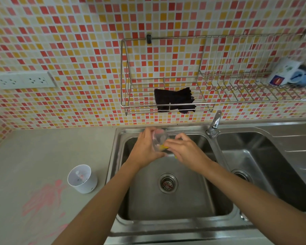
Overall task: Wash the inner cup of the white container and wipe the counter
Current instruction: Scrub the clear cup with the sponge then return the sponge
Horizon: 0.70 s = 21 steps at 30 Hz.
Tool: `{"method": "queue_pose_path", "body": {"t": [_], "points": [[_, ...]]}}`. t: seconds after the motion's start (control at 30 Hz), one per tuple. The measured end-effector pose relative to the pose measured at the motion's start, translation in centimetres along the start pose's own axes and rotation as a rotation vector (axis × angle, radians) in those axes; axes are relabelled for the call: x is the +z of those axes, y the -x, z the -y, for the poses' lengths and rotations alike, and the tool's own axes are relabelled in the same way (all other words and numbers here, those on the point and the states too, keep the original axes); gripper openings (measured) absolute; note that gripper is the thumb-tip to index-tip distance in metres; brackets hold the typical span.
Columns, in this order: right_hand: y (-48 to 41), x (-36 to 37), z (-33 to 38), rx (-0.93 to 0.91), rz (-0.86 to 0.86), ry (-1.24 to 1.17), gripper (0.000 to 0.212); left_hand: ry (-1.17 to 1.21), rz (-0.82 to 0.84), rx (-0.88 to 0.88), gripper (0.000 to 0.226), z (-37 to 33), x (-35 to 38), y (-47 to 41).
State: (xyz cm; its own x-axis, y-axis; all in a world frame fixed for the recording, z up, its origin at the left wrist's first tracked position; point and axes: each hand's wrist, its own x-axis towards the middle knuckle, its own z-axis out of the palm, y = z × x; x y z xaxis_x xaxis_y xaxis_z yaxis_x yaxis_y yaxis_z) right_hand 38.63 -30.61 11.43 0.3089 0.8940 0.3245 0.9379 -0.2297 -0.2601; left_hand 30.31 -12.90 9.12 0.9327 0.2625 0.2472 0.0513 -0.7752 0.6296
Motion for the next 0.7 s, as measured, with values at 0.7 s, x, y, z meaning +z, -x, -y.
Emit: {"method": "queue_pose_path", "body": {"t": [0.7], "points": [[-0.3, 0.3, 1.1, 0.171, 0.138, -0.105, 0.032, -0.255, 0.005, 0.247, 0.07, 0.9, -0.2, 0.1]]}}
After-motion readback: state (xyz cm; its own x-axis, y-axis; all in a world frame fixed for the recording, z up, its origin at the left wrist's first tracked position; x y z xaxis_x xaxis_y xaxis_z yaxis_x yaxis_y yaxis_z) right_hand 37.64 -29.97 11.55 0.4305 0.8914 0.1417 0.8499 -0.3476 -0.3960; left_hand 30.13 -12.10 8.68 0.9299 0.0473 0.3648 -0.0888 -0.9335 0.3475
